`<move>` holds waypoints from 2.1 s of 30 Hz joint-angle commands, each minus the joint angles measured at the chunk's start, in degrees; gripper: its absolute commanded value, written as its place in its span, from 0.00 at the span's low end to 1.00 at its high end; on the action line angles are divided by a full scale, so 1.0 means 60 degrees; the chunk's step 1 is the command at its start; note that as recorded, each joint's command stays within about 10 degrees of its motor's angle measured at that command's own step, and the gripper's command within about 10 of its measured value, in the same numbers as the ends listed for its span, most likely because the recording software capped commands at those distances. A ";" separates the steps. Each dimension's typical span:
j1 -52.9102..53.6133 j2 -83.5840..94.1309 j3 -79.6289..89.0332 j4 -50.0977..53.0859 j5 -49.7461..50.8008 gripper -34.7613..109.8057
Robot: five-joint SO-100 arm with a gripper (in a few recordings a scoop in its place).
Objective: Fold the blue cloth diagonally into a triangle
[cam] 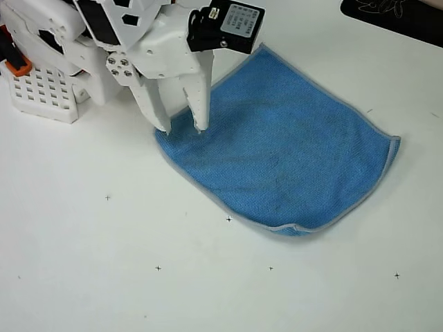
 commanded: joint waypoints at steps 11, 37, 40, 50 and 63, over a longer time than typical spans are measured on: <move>0.0176 -0.4702 -0.3647 -0.1187 0.1597 0.41; 0.2769 -1.0605 -0.9126 0.0923 0.2256 0.41; 0.2651 -1.1294 -0.9961 0.1260 0.2417 0.41; 0.2607 -1.2510 -1.0459 0.2578 0.5186 0.41; 0.2109 -1.4370 -1.2803 0.3149 0.5493 0.41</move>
